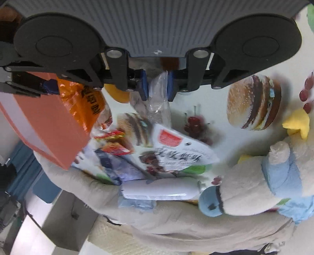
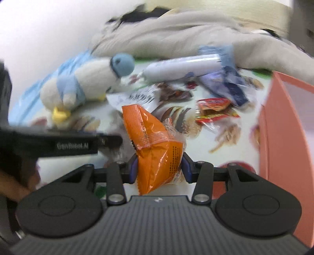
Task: Organize snacks
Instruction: 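Lift both held bags and carry them over the pink box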
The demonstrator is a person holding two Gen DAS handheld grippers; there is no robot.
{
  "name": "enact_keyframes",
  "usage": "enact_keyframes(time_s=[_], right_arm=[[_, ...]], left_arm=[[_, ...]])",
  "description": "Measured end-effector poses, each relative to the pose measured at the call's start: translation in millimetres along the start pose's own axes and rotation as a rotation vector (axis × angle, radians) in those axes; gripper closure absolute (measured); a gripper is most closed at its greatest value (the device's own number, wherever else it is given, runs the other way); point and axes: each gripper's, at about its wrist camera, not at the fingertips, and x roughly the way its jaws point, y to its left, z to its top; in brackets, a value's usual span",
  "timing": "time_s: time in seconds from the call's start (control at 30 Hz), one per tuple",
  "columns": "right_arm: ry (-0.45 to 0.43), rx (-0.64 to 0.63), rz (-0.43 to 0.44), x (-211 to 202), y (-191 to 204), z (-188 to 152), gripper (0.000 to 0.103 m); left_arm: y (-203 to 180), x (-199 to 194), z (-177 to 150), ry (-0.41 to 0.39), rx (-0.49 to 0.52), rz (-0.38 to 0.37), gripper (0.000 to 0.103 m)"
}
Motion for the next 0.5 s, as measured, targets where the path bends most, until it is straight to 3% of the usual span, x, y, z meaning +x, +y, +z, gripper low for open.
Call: enact_keyframes(time_s=[0.1,0.23,0.5], right_arm=[[0.021,0.060,-0.003,-20.2,-1.4,0.5,0.056],[0.008,0.032,-0.002,-32.5,-1.8,3.8,0.056],[0.003,0.087,-0.026,-61.0,-14.8,0.5,0.056]], left_arm=[[-8.9,-13.5,-3.8,0.012,-0.018,0.016,0.081],[-25.0,-25.7,-12.8,0.001,0.026,0.031,0.082],[-39.7,-55.9,-27.1,-0.033,-0.039,0.000,0.082]])
